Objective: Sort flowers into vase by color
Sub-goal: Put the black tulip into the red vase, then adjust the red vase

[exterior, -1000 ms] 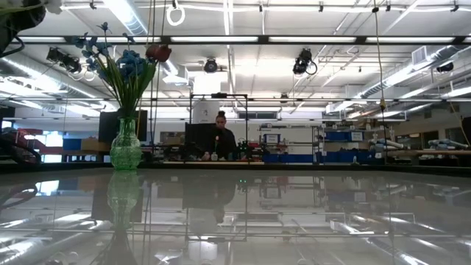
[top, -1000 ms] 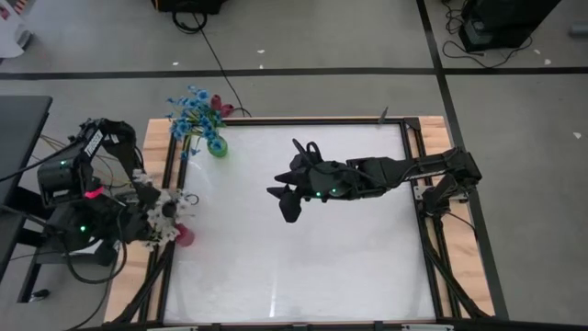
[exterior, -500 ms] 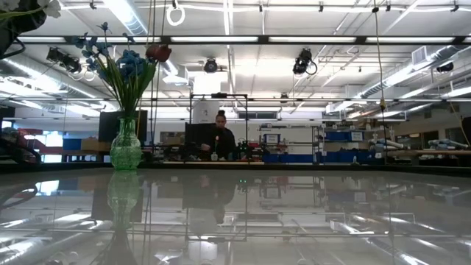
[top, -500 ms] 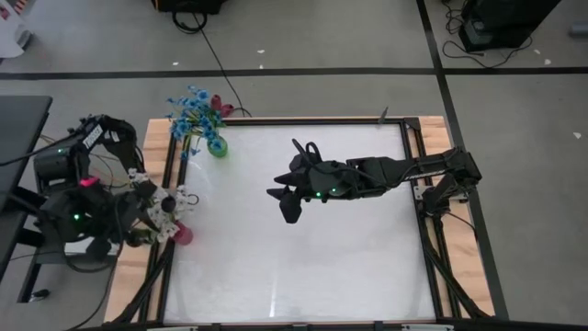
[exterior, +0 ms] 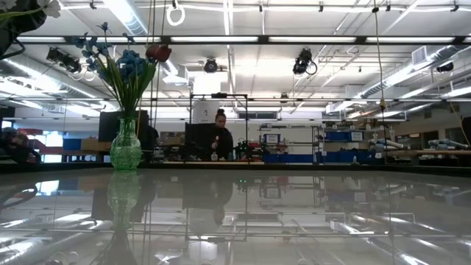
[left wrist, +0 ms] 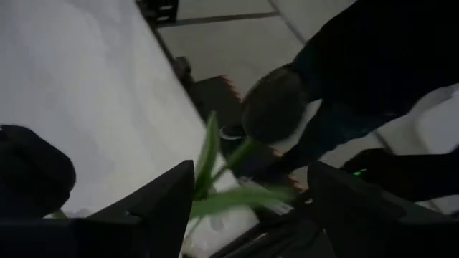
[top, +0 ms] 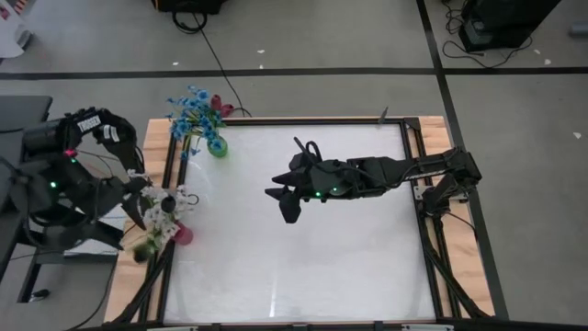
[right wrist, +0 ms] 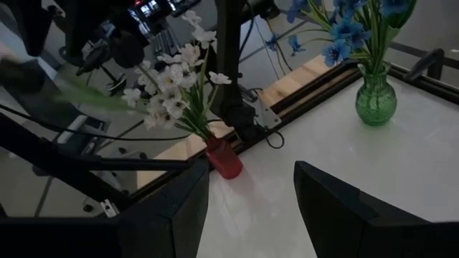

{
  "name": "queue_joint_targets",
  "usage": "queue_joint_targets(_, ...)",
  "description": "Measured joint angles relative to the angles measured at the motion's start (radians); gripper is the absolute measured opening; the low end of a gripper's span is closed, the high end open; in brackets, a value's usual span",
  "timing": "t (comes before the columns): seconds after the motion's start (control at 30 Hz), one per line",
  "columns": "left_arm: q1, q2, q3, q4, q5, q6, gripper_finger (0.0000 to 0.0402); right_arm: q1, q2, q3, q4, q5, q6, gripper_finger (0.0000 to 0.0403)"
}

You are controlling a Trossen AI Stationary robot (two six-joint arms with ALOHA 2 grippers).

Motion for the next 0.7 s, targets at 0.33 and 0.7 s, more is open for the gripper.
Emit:
queue_joint_targets(0.33, 0.0, 0.0, 0.085, -0.088, 0.039, 0.027, 0.0275, 0.0, 0.0, 0.0, 0.007, 0.009, 0.008, 0.0213)
queue_joint_targets(0.7, 0.033, -0.015, 0.148, -0.099, -0.247, 0.02, 0.0215, 0.0, 0.0, 0.0, -0.122, 0.129, 0.098, 0.0213)
